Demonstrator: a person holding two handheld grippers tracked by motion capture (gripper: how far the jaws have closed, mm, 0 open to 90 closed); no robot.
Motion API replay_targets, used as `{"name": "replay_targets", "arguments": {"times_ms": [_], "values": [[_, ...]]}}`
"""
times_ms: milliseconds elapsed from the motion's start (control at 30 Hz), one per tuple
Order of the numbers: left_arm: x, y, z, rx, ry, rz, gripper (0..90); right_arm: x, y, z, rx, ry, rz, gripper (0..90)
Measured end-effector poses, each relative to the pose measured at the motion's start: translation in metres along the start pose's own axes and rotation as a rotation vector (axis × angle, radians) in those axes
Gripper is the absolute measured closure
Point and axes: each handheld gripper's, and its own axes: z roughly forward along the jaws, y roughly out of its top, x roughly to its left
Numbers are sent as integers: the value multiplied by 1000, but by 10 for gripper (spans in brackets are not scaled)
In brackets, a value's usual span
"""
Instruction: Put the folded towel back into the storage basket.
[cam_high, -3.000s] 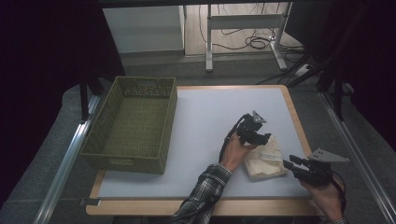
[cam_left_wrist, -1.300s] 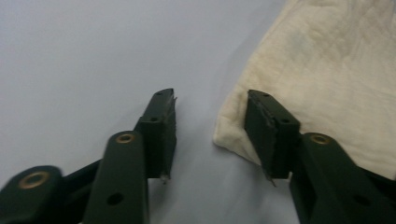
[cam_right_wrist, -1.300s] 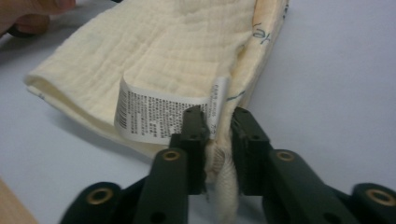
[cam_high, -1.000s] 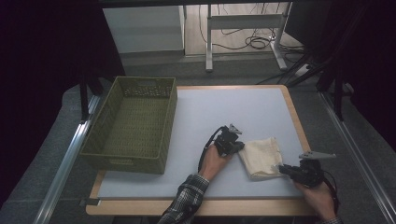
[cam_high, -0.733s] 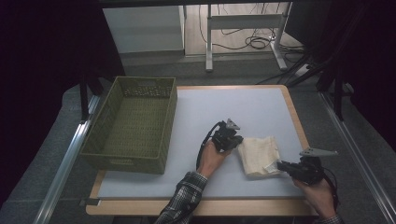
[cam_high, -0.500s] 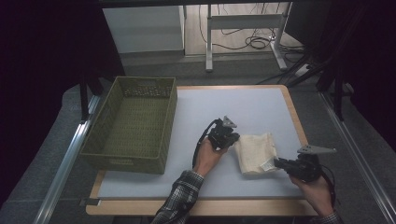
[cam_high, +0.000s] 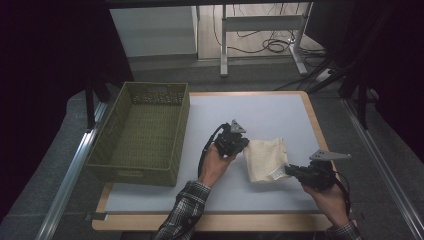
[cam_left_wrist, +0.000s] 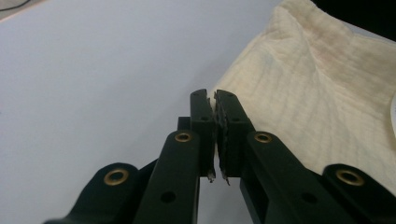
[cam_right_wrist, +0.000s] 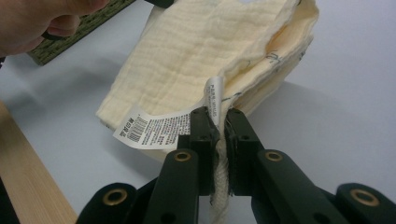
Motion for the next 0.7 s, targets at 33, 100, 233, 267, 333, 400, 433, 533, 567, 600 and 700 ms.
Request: {"name": "replay_targets", "arguments": {"times_ms": [33, 100, 233, 267, 333, 400, 433, 533, 567, 600, 700], "values": [[1, 0, -2, 1, 4, -2, 867, 1, 1, 1, -1, 2, -5, 831], [3, 1, -5, 3, 12, 3, 866, 3, 3, 2, -4, 8, -4, 831], [5, 1, -11, 3, 24, 3, 867, 7, 8, 5, -9, 16, -14, 830], [6, 1, -13, 4, 27, 4, 866, 8, 9, 6, -13, 17, -17, 830], [8, 2, -16, 5, 33, 5, 866, 11, 12, 7, -15, 15, -29, 829], [9, 2, -20, 4, 38, 6, 866, 13, 14, 9, -17, 17, -35, 829], [10, 2, -22, 5, 44, 6, 866, 14, 15, 9, -15, 16, -40, 829], [12, 3, -27, 3, 53, 8, 867, 18, 19, 12, -19, 21, -49, 829], [12, 3, -29, 2, 56, 9, 866, 19, 20, 13, -20, 20, -55, 829], [13, 3, -31, 2, 60, 9, 867, 20, 21, 13, -18, 22, -58, 829], [17, 4, -38, 0, 74, 10, 866, 24, 25, 17, -22, 28, -66, 829]]}}
